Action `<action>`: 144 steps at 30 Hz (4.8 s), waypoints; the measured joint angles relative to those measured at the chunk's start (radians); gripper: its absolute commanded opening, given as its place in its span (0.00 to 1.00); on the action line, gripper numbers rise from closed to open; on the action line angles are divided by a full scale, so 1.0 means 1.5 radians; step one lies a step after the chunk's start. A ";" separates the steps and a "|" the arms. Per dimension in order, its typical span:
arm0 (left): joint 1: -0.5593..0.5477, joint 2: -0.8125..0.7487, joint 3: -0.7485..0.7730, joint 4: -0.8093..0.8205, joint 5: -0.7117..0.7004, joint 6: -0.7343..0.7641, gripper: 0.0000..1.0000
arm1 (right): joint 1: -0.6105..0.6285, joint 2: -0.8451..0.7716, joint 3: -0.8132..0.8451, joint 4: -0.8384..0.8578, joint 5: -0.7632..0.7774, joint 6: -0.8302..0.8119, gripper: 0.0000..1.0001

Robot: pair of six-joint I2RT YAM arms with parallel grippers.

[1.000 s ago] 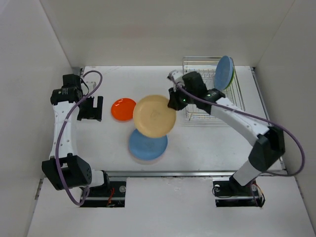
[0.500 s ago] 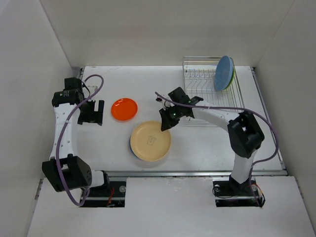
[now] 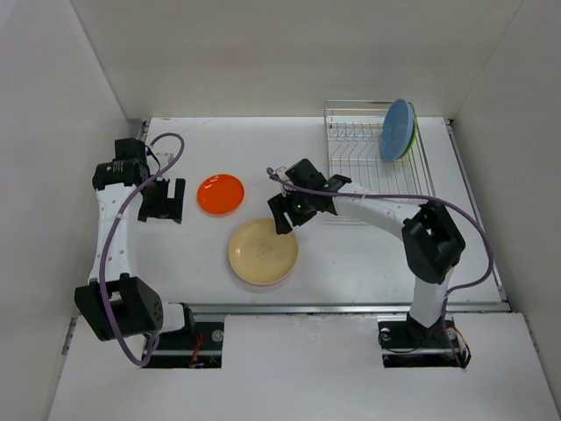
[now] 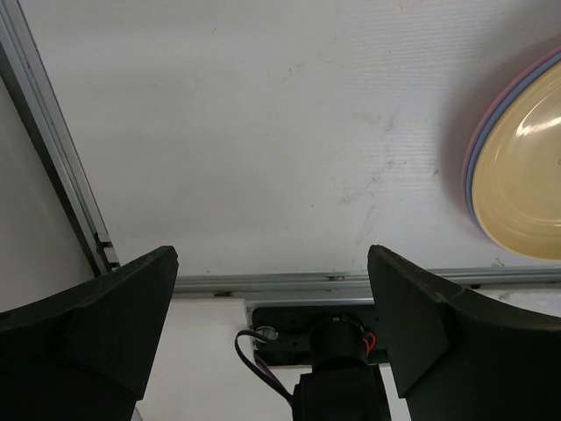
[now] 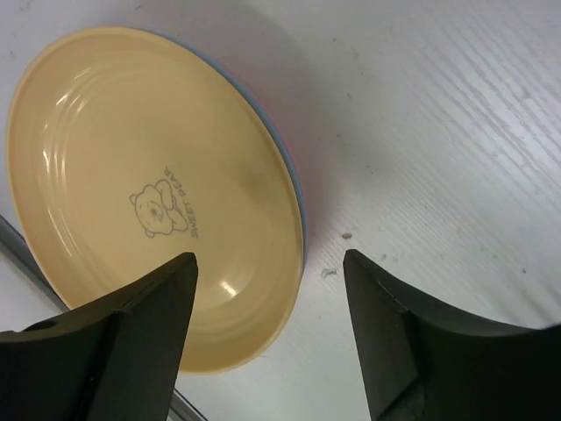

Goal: Unload the plates from the dish rack

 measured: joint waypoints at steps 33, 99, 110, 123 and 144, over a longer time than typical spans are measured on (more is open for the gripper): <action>0.000 0.077 -0.001 0.011 0.003 -0.002 0.89 | -0.433 0.200 0.503 -0.096 0.583 0.106 0.66; 0.000 0.019 -0.080 0.015 0.157 0.080 0.94 | -0.019 0.051 0.075 -0.037 -0.069 -0.067 0.73; 0.000 0.019 -0.080 0.019 0.154 0.080 0.94 | 0.051 -0.028 0.075 -0.106 0.200 -0.027 0.94; 0.000 0.036 -0.080 0.021 0.146 0.079 0.96 | -0.375 -0.011 0.387 -0.119 0.424 0.081 0.68; 0.000 0.144 -0.053 0.053 0.123 0.056 0.99 | -0.483 0.215 0.437 -0.069 0.516 0.121 0.25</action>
